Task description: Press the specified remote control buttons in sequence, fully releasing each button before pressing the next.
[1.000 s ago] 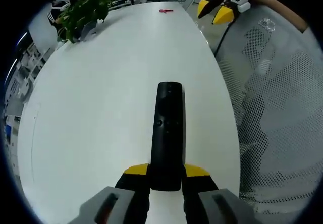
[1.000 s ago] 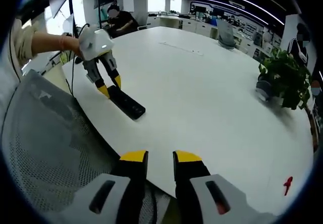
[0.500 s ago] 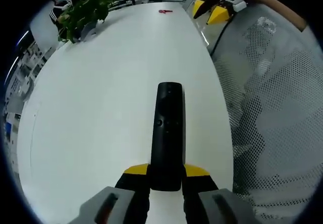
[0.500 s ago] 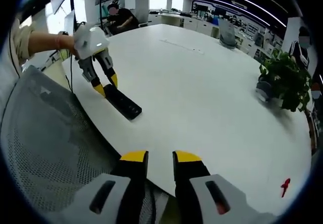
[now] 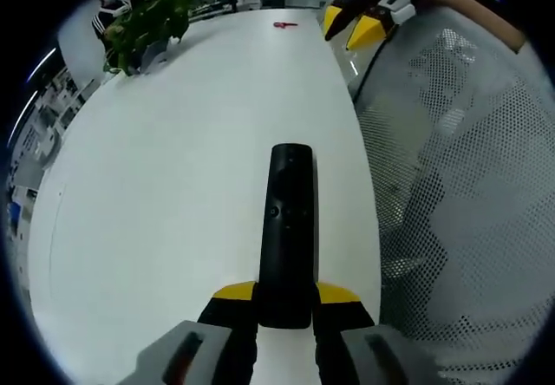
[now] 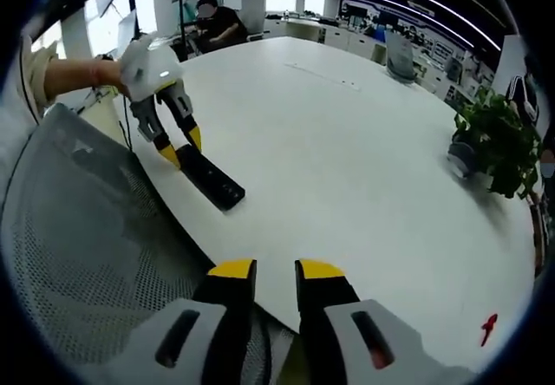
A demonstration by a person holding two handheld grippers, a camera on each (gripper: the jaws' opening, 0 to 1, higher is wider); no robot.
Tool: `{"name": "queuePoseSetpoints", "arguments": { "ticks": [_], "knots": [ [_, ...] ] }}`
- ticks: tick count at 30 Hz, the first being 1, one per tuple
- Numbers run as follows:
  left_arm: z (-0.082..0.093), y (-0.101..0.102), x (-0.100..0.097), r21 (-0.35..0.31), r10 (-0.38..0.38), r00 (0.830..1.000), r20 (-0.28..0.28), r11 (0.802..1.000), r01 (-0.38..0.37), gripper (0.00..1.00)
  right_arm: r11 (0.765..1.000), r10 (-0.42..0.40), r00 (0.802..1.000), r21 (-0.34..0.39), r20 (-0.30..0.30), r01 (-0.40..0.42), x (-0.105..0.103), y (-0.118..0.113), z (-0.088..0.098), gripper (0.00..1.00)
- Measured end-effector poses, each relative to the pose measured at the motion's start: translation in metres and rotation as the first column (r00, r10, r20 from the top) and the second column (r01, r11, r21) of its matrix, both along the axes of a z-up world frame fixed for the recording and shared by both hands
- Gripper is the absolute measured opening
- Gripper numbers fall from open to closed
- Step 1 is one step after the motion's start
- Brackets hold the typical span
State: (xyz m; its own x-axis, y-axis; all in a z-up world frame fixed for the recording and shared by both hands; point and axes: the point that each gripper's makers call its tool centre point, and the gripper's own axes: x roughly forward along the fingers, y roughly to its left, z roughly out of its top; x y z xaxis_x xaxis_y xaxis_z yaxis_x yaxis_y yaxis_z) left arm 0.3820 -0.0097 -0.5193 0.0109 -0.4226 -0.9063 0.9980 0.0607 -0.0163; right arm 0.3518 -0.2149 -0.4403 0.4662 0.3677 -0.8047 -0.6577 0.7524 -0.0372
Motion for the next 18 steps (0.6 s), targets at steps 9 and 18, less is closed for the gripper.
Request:
{"name": "queuePoseSetpoints", "arguments": {
  "ticks": [9, 18],
  "knots": [
    [0.0, -0.003, -0.018, -0.036, 0.036, 0.999, 0.004, 0.999, -0.036, 0.23, 1.0, 0.028, 1.0, -0.013, -0.007, -0.028, -0.002, 0.002, -0.002, 0.19],
    [0.0, -0.003, -0.02, 0.013, 0.008, 1.0, 0.022, 1.0, -0.008, 0.23, 0.99, 0.122, 0.992, -0.066, -0.04, -0.125, -0.011, 0.01, -0.009, 0.19]
  ]
}}
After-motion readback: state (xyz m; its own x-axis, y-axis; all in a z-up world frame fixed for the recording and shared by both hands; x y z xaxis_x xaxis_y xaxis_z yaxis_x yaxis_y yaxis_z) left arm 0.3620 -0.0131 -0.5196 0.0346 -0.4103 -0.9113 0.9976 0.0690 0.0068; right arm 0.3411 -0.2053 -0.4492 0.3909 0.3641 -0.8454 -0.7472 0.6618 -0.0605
